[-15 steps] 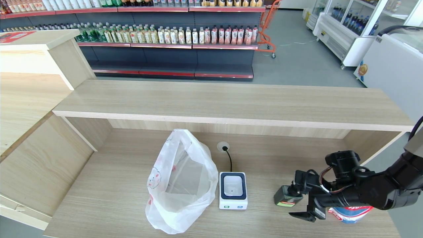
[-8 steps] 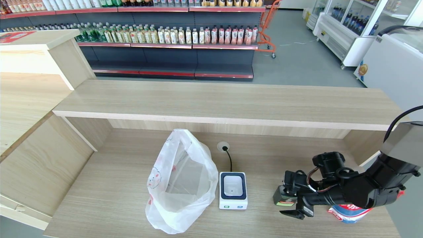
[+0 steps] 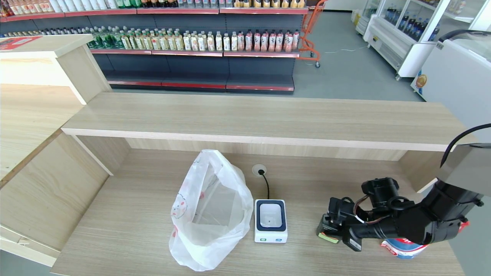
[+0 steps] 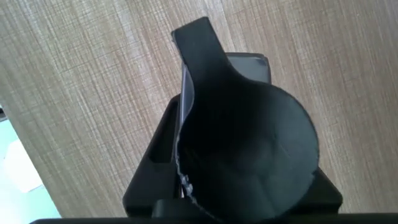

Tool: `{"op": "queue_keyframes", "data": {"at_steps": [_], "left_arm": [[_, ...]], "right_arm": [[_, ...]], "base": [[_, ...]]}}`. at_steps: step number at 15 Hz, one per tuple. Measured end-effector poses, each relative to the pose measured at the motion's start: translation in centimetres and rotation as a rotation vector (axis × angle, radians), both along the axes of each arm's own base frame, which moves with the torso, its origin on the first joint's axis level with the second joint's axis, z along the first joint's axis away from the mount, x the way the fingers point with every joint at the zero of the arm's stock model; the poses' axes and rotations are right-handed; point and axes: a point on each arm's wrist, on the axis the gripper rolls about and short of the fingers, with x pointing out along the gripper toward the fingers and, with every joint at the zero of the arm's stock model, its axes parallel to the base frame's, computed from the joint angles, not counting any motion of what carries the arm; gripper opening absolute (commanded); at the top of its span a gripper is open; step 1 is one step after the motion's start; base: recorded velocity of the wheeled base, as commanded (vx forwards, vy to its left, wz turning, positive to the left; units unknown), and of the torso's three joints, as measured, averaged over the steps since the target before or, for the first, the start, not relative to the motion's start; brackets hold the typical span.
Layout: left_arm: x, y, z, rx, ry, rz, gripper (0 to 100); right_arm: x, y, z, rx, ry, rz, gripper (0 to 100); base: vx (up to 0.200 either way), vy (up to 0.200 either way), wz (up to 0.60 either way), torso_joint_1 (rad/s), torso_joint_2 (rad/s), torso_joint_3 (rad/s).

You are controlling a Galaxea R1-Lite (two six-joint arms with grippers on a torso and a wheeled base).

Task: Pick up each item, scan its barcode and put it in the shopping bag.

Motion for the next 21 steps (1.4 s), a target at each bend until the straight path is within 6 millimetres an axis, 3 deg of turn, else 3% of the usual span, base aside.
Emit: {"op": "queue_keyframes", "data": {"at_steps": [2, 4, 7, 9, 12, 15, 17, 19, 21], "left_arm": [[0.0, 0.0, 0.0, 0.000, 0.000, 0.000, 100], [0.0, 0.0, 0.0, 0.000, 0.000, 0.000, 100], [0.0, 0.0, 0.0, 0.000, 0.000, 0.000, 100], [0.0, 0.0, 0.0, 0.000, 0.000, 0.000, 100], [0.0, 0.0, 0.0, 0.000, 0.000, 0.000, 100], [0.0, 0.0, 0.0, 0.000, 0.000, 0.000, 100], [0.0, 0.0, 0.0, 0.000, 0.000, 0.000, 100], [0.0, 0.0, 0.0, 0.000, 0.000, 0.000, 100], [0.0, 0.0, 0.0, 0.000, 0.000, 0.000, 100]], "right_arm": [[-0.5, -0.5, 0.6, 0.024, 0.013, -0.039, 0], [-1.0, -0.7, 2.5, 0.111, 0.029, -0.139, 0], [-3.0, -1.3, 6.6, 0.201, -0.029, -0.238, 0], [-5.7, -2.2, 9.9, 0.175, -0.188, -0.213, 0], [-9.4, -3.6, 12.7, -0.023, -0.519, 0.066, 0], [-11.1, -3.3, 14.0, -0.339, -0.981, 0.587, 0], [-12.1, -2.3, 13.9, -0.502, -1.250, 0.920, 0], [-13.8, -1.4, 12.5, -0.477, -1.364, 1.207, 0], [-15.0, -0.8, 12.5, -0.330, -1.484, 1.326, 0]], "base": [[0.000, 0.000, 0.00, 0.000, 0.00, 0.000], [0.000, 0.000, 0.00, 0.000, 0.00, 0.000], [0.000, 0.000, 0.00, 0.000, 0.00, 0.000], [0.000, 0.000, 0.00, 0.000, 0.00, 0.000], [0.000, 0.000, 0.00, 0.000, 0.00, 0.000], [0.000, 0.000, 0.00, 0.000, 0.00, 0.000], [0.000, 0.000, 0.00, 0.000, 0.00, 0.000], [0.000, 0.000, 0.00, 0.000, 0.00, 0.000], [0.000, 0.000, 0.00, 0.000, 0.00, 0.000]]}}
